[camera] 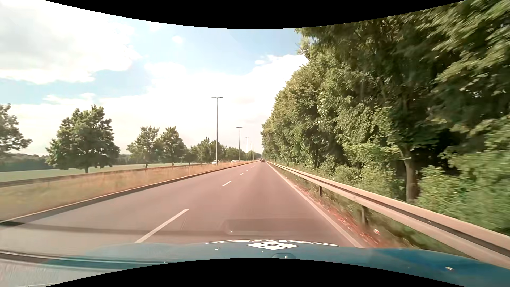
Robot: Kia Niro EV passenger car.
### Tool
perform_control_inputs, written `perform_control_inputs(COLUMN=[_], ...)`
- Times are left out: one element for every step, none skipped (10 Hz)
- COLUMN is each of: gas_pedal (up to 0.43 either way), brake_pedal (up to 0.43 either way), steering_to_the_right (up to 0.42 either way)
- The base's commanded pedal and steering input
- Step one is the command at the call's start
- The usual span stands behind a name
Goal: Follow the waypoints while adhering to traffic rules and regulations
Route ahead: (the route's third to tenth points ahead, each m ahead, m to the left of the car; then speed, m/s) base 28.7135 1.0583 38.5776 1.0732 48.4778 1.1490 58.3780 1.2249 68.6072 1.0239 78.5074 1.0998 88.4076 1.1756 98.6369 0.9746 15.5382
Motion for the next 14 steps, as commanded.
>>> perform_control_inputs(gas_pedal=[0.177, 0.177, 0.177, 0.177, 0.177, 0.177, 0.177, 0.177, 0.177, 0.177, 0.177, 0.177, 0.177, 0.177], brake_pedal=[0.0, 0.0, 0.0, 0.0, 0.0, 0.0, 0.0, 0.0, 0.0, 0.0, 0.0, 0.0, 0.0, 0.0], steering_to_the_right=[-0.002, -0.002, -0.003, -0.003, -0.004, -0.004, -0.004, -0.004, -0.004, -0.005, -0.005, -0.005, -0.005, -0.005])
